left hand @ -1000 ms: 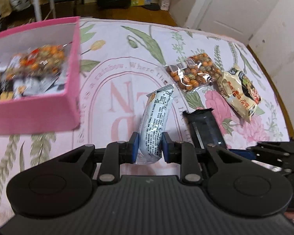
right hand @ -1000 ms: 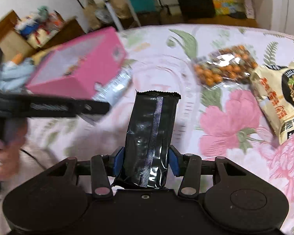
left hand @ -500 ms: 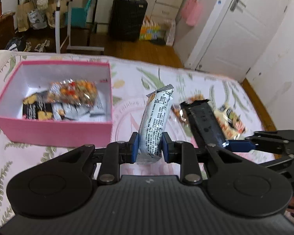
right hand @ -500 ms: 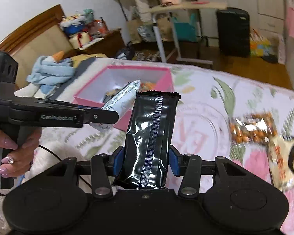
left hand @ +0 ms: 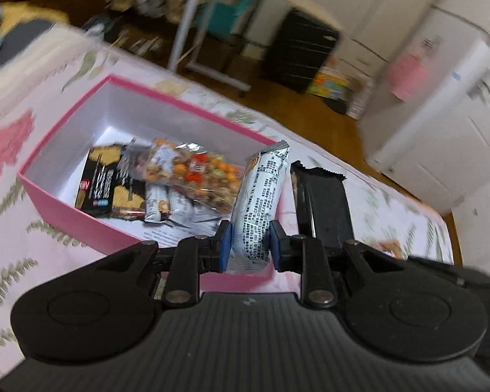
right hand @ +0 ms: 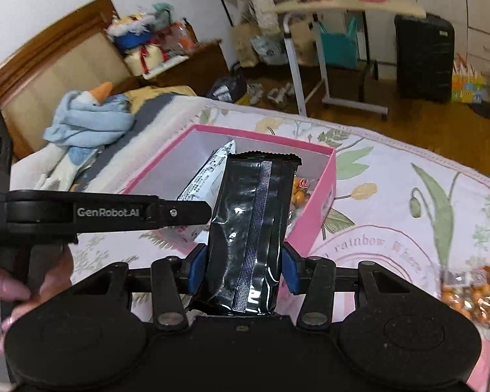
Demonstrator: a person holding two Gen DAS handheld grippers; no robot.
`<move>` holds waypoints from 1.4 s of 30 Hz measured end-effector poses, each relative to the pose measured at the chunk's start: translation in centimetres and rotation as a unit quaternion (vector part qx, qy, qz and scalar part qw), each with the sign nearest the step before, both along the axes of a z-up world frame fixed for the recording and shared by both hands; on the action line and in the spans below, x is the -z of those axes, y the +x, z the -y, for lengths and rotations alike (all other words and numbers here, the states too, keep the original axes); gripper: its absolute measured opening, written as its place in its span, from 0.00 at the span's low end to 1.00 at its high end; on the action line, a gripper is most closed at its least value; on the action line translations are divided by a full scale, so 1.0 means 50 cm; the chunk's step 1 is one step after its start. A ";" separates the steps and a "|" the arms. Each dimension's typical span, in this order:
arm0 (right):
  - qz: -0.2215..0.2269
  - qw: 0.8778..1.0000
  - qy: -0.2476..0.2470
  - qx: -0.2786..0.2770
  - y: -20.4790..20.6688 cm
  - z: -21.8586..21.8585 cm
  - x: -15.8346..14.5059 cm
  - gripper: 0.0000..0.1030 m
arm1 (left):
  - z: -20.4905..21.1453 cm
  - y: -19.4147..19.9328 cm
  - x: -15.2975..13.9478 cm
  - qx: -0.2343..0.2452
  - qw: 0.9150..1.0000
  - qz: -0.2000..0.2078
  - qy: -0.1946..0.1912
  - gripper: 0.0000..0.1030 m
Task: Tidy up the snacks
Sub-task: 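Open both grippers to release the bar and foil pack into the box, then withdraw both open grippers from the box toward the remaining snacks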
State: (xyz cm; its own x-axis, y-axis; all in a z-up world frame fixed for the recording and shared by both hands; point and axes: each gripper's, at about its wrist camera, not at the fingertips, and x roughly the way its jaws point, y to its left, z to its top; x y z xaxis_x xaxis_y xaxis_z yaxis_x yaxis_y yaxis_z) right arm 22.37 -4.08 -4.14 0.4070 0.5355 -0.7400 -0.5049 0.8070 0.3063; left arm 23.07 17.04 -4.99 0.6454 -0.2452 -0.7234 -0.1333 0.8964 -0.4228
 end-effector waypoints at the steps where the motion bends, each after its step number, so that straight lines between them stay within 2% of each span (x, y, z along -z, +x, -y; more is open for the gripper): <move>1: -0.008 1.000 -0.003 -0.001 0.015 -0.016 0.012 0.51 | -0.008 0.017 0.015 -0.006 1.000 -0.009 -0.008 0.23; 3: -0.017 1.000 -0.011 -0.010 0.036 -0.046 0.034 0.51 | -0.019 0.047 0.044 -0.021 0.999 -0.027 -0.006 0.23; 6: -0.006 0.999 -0.036 -0.020 0.059 -0.082 0.059 0.51 | -0.036 0.072 0.075 -0.043 0.998 -0.040 0.013 0.23; 12: -0.003 0.997 -0.074 -0.031 0.088 -0.119 0.101 0.51 | -0.073 0.102 0.128 -0.077 0.995 -0.063 -0.008 0.23; 18: 0.001 0.995 -0.098 -0.036 0.087 -0.137 0.116 0.53 | -0.070 0.112 0.159 -0.079 0.993 -0.088 -0.012 0.24; 20: 0.008 0.994 -0.106 -0.033 0.084 -0.139 0.117 0.53 | -0.067 0.109 0.158 -0.077 0.993 -0.084 -0.007 0.26; 23: 0.008 0.993 -0.113 -0.031 0.076 -0.137 0.116 0.61 | -0.060 0.101 0.148 -0.069 0.995 -0.077 0.001 0.32; 24: 0.010 0.993 -0.110 -0.031 0.070 -0.134 0.111 0.61 | -0.057 0.098 0.145 -0.068 0.995 -0.077 0.004 0.42; 25: 0.014 0.993 -0.109 -0.031 0.063 -0.130 0.104 0.61 | -0.055 0.092 0.141 -0.069 0.995 -0.076 0.003 0.45; 31: 0.026 0.991 -0.125 -0.032 0.015 -0.100 0.046 0.66 | -0.041 0.047 0.092 -0.050 0.997 -0.056 -0.004 0.45; 37: 0.042 0.988 -0.144 -0.027 -0.051 -0.045 -0.017 0.66 | -0.012 -0.013 0.027 -0.009 0.999 -0.031 0.015 0.45; 39: 0.054 0.987 -0.148 -0.029 -0.079 -0.026 -0.040 0.69 | 0.000 -0.035 0.005 0.006 0.999 -0.023 0.023 0.45; 42: 0.064 0.986 -0.153 -0.032 -0.115 0.005 -0.071 0.70 | 0.022 -0.068 -0.032 0.031 0.998 -0.003 0.045 0.47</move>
State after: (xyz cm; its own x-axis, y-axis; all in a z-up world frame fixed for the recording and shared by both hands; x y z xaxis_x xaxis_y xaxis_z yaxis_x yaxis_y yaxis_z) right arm 16.61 -4.31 -0.59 0.4806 0.3228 -0.8154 -0.5765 0.8169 -0.0164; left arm 19.67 15.94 -3.41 0.6267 -0.2182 -0.7481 -0.0780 0.9376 -0.3388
